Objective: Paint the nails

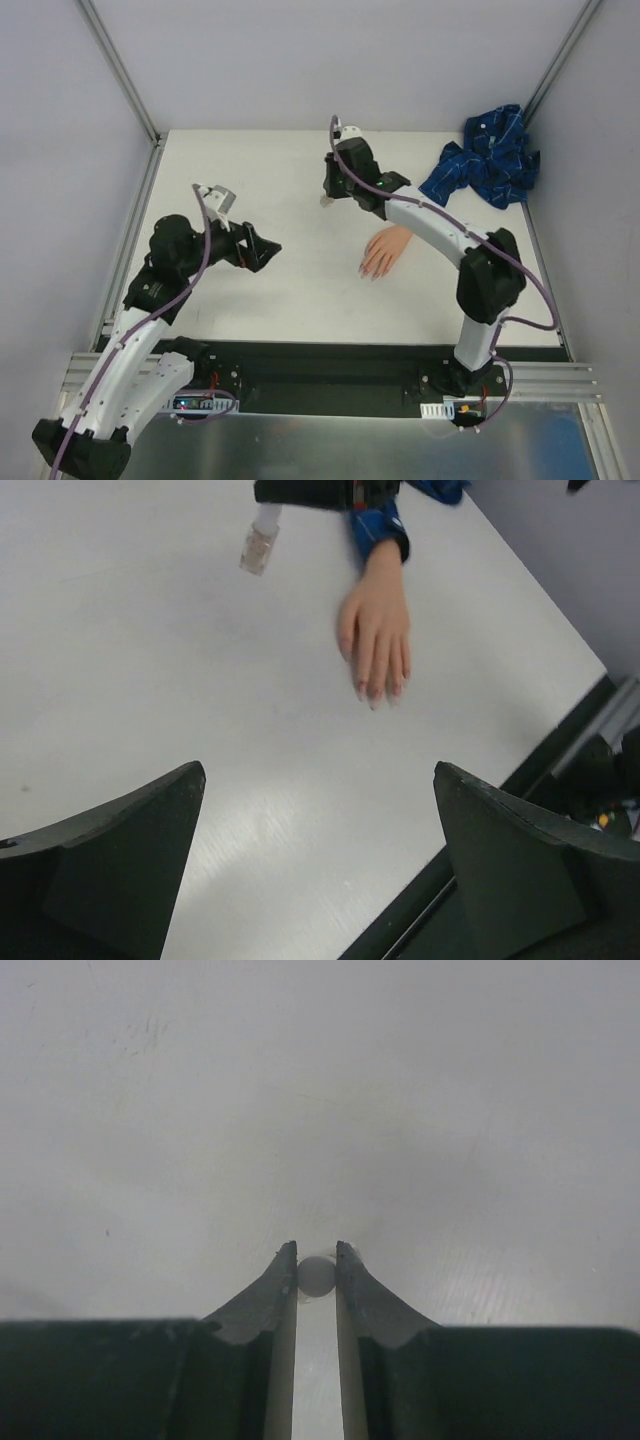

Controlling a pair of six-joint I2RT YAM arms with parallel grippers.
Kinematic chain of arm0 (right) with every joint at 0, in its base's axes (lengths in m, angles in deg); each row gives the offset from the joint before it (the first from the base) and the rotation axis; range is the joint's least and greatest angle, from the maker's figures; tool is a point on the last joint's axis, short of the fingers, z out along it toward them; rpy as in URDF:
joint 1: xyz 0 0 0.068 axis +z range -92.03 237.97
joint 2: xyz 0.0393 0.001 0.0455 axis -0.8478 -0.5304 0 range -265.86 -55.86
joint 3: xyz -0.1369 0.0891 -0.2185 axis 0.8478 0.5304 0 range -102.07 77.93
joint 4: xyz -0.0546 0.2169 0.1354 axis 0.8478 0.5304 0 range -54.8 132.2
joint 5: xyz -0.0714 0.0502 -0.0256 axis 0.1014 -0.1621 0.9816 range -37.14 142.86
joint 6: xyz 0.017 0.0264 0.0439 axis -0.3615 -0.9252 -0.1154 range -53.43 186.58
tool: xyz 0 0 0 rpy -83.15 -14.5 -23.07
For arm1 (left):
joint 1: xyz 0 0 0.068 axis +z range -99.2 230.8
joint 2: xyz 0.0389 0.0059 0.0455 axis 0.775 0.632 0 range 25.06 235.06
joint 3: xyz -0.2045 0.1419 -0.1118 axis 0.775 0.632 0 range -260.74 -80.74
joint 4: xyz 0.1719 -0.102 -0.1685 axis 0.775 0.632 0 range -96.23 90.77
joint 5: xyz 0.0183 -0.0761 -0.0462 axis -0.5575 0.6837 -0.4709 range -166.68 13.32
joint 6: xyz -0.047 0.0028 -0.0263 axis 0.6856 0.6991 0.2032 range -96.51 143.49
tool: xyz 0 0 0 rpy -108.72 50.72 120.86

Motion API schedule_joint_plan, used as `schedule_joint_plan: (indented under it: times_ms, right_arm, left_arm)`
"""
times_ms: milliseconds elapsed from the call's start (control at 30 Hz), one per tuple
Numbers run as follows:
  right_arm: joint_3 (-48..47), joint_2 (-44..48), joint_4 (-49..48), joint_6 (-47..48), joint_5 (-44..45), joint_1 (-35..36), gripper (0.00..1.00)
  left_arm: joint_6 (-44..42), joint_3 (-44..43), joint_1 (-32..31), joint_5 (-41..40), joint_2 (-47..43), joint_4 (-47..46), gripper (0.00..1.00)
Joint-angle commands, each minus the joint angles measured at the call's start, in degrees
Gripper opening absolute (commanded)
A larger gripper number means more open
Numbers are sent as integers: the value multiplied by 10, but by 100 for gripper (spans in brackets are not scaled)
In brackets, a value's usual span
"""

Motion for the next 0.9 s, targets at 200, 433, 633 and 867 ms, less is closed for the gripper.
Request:
schedule_joint_plan:
  times_ms: [200, 433, 633, 867]
  right_arm:
    - [71, 236, 193, -87, -141, 11, 1]
    - [113, 297, 191, -141, -87, 70, 1]
    - [113, 297, 183, -175, -21, 118, 1]
    - [90, 269, 185, -198, 0, 153, 1]
  left_arm:
    - [-280, 81, -52, 190, 84, -238, 86]
    - [-274, 108, -91, 203, 128, -342, 74]
    - [-273, 146, -108, 186, 115, -383, 70]
    - [-279, 141, -110, 175, 122, -385, 64]
